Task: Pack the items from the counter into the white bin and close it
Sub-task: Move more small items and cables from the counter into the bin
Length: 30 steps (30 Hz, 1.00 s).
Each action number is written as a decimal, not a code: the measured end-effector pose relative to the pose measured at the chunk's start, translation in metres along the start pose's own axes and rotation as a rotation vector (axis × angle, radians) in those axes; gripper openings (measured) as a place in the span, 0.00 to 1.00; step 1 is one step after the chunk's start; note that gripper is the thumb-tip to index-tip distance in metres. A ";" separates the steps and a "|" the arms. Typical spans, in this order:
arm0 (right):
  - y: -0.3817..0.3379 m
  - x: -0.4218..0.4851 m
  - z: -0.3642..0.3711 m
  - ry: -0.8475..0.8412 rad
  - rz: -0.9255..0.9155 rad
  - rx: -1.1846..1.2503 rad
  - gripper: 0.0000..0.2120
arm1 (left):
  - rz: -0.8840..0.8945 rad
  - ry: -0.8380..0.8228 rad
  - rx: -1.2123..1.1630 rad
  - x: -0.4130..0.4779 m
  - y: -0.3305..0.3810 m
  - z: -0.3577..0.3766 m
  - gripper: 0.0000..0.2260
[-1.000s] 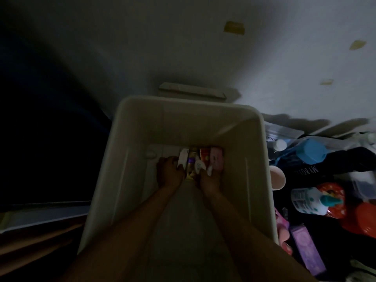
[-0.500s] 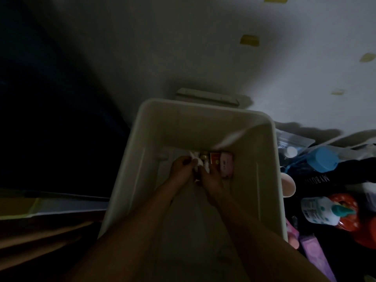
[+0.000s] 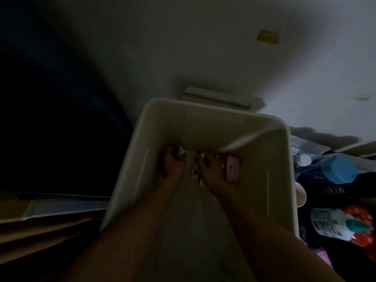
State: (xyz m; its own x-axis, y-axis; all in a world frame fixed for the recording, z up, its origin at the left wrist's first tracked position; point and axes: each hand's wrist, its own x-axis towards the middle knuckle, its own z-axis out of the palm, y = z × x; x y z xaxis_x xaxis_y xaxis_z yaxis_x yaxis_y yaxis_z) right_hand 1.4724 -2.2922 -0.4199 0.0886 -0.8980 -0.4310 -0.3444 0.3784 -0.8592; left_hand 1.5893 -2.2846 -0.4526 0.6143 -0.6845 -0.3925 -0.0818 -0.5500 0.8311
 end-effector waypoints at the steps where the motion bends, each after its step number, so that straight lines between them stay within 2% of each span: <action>1: 0.001 0.002 0.001 -0.005 -0.015 -0.020 0.09 | 0.002 -0.014 0.001 0.002 -0.001 0.000 0.05; 3: 0.000 0.006 0.004 0.006 -0.034 -0.043 0.08 | 0.024 -0.035 -0.018 0.003 -0.004 0.001 0.03; 9: -0.007 0.010 0.014 0.028 -0.176 -0.195 0.09 | 0.071 -0.108 -0.009 -0.003 -0.009 0.001 0.07; 12: -0.013 0.010 0.017 0.024 -0.226 -0.297 0.09 | 0.076 -0.116 -0.051 -0.006 -0.006 -0.001 0.05; 15: -0.016 0.008 0.018 0.011 -0.231 -0.353 0.11 | 0.070 -0.117 -0.052 -0.010 -0.003 -0.001 0.06; 20: -0.020 -0.002 0.016 0.000 -0.213 -0.313 0.12 | 0.036 -0.103 -0.011 -0.017 -0.001 0.000 0.11; 25: -0.025 -0.015 0.012 0.031 -0.212 -0.272 0.13 | 0.050 -0.100 -0.049 -0.027 0.003 -0.004 0.07; 27: -0.026 -0.022 0.008 0.038 -0.192 -0.298 0.10 | 0.046 -0.113 -0.027 -0.031 0.003 -0.008 0.05; 30: -0.026 -0.031 0.002 0.013 -0.149 -0.328 0.10 | 0.009 -0.123 -0.055 -0.041 0.002 -0.016 0.12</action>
State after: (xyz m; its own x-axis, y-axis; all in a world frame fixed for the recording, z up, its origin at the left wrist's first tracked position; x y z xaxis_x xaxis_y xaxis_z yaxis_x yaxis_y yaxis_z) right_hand 1.4809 -2.2739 -0.3847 0.1488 -0.9414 -0.3026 -0.6104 0.1533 -0.7771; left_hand 1.5764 -2.2504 -0.4283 0.5128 -0.7447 -0.4271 -0.0417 -0.5186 0.8540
